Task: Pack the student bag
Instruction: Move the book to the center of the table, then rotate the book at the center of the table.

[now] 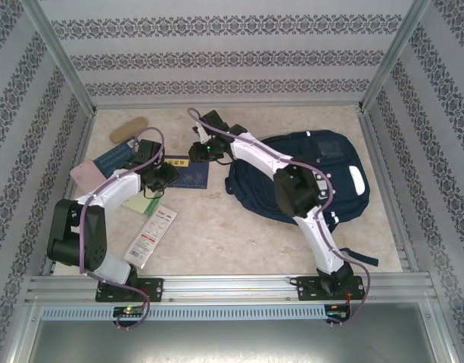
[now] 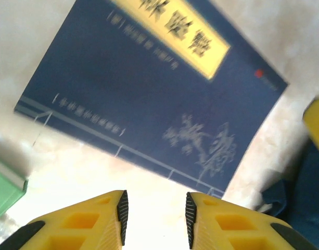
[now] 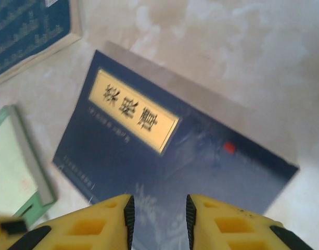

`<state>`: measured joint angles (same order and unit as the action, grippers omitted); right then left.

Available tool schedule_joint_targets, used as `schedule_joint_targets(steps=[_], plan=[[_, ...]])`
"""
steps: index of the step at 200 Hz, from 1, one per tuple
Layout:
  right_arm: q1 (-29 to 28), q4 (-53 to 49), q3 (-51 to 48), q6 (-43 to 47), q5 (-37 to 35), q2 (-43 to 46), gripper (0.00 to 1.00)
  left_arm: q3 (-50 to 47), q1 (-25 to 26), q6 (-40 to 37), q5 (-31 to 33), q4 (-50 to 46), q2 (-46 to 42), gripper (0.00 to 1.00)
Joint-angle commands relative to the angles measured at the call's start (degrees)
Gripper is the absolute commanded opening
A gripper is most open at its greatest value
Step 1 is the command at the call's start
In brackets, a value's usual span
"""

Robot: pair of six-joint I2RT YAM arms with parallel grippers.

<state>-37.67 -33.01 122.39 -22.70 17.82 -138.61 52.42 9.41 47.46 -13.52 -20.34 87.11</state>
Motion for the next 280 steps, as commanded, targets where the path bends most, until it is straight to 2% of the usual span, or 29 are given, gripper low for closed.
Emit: schedule_joint_targets(steps=[1, 34, 88, 126, 191, 236, 280], plan=[[-0.56, -4.84, 5.3, 0.82, -2.95, -4.68, 0.34, -3.89, 0.39, 5.77, -0.89, 1.32, -0.46, 0.4], [-1.58, -5.21, 0.46, 0.29, -3.2, -4.22, 0.34, -6.29, 0.34, 7.82, -1.66, 7.17, 0.38, 0.43], [-6.95, 0.45, -16.45, -4.33, -0.39, 5.88, 0.32, -4.56, 0.3, 5.85, -1.7, 10.22, 5.64, 0.44], [-8.79, 3.68, -24.47, -6.96, -1.64, 13.33, 0.33, -3.9, 0.34, 4.3, -0.58, 9.51, 7.54, 0.45], [-4.5, 2.49, -21.34, -4.76, -5.01, 14.56, 0.35, -3.15, 0.25, -0.46, -2.06, 8.94, 9.19, 0.45], [-2.67, -0.68, -15.81, -2.64, -4.5, 7.74, 0.37, -2.33, 0.26, -2.54, -6.0, 10.63, 10.81, 0.48], [-3.07, -1.03, -15.59, -2.77, -3.06, 3.99, 0.37, -1.47, 0.26, -3.34, -7.71, 10.68, 13.55, 0.48]])
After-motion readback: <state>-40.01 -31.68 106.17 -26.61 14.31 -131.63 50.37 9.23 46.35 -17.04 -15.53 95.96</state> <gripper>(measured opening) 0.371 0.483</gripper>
